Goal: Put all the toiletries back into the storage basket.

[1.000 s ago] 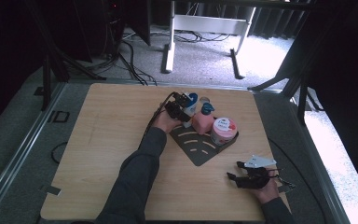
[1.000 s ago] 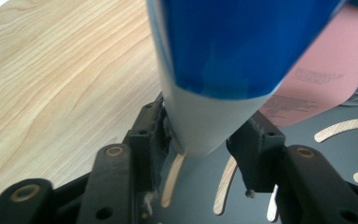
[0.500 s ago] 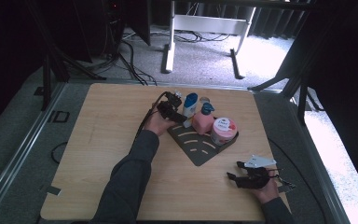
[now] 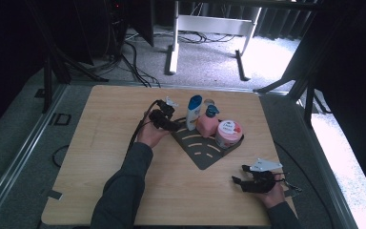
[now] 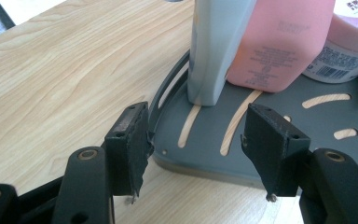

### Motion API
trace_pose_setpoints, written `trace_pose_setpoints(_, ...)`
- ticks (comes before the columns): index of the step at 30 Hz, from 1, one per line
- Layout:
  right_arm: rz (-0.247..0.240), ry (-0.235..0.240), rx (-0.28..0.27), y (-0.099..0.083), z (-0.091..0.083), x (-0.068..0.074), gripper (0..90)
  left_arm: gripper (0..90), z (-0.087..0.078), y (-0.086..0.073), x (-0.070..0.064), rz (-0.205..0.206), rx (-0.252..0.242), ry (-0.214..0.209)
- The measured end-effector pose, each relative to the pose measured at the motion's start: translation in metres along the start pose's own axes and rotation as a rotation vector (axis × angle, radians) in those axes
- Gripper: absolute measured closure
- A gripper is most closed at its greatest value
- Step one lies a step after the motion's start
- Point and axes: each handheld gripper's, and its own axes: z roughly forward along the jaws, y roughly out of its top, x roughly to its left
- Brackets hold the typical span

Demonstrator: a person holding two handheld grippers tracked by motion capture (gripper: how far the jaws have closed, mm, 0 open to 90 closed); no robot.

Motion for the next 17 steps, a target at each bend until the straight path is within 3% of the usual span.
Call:
trace_pose_setpoints(11,-0.001,0.0,0.0,0.0,0.0,0.0,32.8,40.7,-0.01,-0.024,-0.003,-0.008,-0.011,0.006)
trace_pose_setpoints(17,0.001,0.0,0.0,0.0,0.0,0.0,32.7,39.0,-0.013,-0.055,-0.005,-0.031,-0.013,0.024)
